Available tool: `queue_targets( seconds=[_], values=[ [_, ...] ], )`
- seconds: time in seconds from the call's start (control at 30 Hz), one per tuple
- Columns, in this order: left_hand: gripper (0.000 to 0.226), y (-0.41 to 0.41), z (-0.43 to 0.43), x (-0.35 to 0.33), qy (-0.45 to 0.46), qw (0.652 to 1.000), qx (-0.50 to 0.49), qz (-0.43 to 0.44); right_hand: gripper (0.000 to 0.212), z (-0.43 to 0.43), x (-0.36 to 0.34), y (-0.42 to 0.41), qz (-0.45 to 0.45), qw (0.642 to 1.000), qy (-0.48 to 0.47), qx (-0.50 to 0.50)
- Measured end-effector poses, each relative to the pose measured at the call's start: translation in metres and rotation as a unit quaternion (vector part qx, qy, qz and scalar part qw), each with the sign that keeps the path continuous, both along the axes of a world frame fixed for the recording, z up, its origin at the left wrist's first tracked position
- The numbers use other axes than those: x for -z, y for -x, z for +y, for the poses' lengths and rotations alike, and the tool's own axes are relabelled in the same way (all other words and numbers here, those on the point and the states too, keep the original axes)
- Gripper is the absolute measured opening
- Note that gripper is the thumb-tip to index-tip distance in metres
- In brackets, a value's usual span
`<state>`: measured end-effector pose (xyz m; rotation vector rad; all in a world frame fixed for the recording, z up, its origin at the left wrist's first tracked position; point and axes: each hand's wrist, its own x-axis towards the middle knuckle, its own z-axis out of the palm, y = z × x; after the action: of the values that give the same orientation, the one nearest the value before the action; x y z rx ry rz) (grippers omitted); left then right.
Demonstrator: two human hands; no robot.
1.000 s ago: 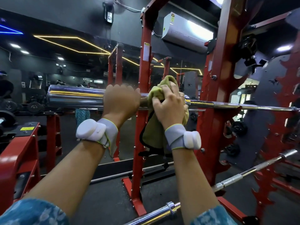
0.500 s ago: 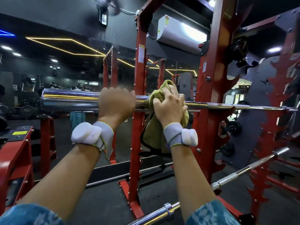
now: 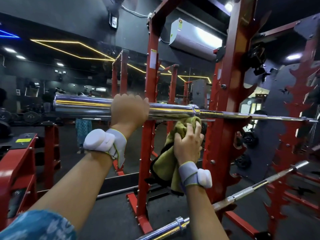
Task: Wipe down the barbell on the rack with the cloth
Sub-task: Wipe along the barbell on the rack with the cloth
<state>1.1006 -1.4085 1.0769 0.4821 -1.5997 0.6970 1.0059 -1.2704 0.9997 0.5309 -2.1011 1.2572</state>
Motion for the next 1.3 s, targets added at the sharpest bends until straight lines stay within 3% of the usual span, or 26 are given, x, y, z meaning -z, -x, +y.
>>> queue_targets(
  seconds=[0.17, 0.47, 0.73, 0.87, 1.1, 1.2, 1.3],
  values=[
    [0.053, 0.002, -0.002, 0.0, 0.01, 1.0, -0.013, -0.002, 0.052, -0.003, -0.004, 0.003, 0.117, 0.984, 0.13, 0.014],
    [0.053, 0.003, -0.003, 0.0, 0.007, 1.0, -0.012, -0.004, 0.055, -0.004, -0.076, 0.008, 0.105, 0.994, 0.016, -0.007],
    [0.053, 0.001, -0.002, 0.0, 0.014, 1.0, -0.016, -0.007, 0.057, -0.001, -0.089, 0.025, 0.027, 0.996, 0.08, -0.021],
    [0.052, 0.001, -0.002, -0.001, 0.014, 1.0, -0.01, -0.004, 0.058, -0.008, -0.083, 0.008, 0.061, 0.997, 0.044, -0.016],
    [0.049, -0.002, -0.003, 0.0, 0.033, 0.999, -0.008, -0.025, 0.053, -0.04, -0.068, -0.052, 0.204, 0.976, -0.02, -0.072],
    [0.051, -0.002, -0.001, -0.001, 0.015, 1.0, 0.007, -0.014, 0.053, -0.03, -0.066, -0.035, 0.196, 0.979, 0.01, -0.061],
    [0.051, 0.0, -0.001, -0.001, 0.002, 1.0, 0.016, -0.005, 0.054, -0.016, -0.069, -0.007, 0.133, 0.99, 0.035, -0.035]
  ],
)
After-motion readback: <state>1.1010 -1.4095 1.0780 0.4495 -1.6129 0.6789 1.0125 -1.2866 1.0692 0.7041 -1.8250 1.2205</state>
